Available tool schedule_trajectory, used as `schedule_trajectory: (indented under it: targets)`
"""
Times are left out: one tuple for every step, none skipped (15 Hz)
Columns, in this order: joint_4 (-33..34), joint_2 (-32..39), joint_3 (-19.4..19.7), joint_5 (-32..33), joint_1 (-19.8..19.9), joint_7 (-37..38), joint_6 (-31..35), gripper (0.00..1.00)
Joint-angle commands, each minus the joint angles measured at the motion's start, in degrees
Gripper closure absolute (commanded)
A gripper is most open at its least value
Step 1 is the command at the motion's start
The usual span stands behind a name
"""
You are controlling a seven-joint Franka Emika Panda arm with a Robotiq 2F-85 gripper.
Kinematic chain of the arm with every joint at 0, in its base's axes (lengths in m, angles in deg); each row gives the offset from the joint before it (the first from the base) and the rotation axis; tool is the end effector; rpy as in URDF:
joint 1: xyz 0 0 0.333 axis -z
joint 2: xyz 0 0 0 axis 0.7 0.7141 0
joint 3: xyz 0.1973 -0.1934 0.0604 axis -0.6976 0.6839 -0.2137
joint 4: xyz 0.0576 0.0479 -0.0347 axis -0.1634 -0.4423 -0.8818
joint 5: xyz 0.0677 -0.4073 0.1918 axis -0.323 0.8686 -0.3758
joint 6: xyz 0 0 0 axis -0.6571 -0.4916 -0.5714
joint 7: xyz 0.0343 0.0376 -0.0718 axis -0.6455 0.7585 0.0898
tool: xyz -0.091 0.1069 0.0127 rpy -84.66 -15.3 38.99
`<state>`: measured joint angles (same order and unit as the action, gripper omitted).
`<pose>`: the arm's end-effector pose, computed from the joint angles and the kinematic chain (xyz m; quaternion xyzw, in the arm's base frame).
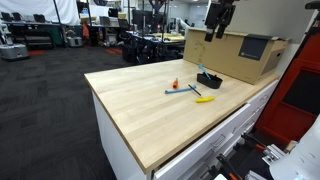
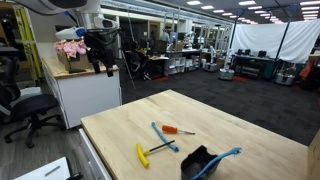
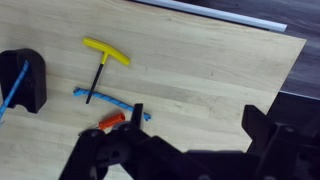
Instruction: Move the black object to the left
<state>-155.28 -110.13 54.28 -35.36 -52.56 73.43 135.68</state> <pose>0.4481 0.1557 0.5071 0.9913 0.1193 0.0476 0.0285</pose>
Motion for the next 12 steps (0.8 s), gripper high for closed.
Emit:
schedule_trajectory:
  targets:
    - [0.13, 0.08, 0.19, 0.13, -0.27, 0.14, -0.11, 0.00]
    - [0.07, 0.38, 0.35, 0.55, 0.00, -0.02, 0.01, 0.00]
    - [0.12, 0.96, 0.86, 1.05, 0.51, -0.30, -0.35, 0.00]
    - [-0.14, 1.14, 1.57, 1.35, 0.62, -1.34, 0.24, 0.00]
    - [-0.35, 1.49, 2.47, 2.01, 0.98, -2.32, 0.51, 0.00]
    - [-0.72, 1.68, 3.27, 2.73, 1.33, -2.96, 1.32, 0.00]
    - [-0.95, 2.02, 4.30, 3.71, 1.65, -4.29, 1.94, 0.00]
    - [-1.17, 2.48, 5.39, 4.63, 2.01, -5.58, 2.68, 0.00]
    - [-1.27, 3.19, 6.83, 5.50, 2.33, -7.57, 3.60, 0.00]
    - [-1.41, 4.07, 8.13, 6.28, 2.68, -9.43, 4.68, 0.00]
    - [-1.47, 5.14, 9.58, 7.01, 3.13, -11.39, 5.90, 0.00]
    - [-1.33, 6.48, 11.28, 7.34, 3.52, -13.88, 7.04, 0.00]
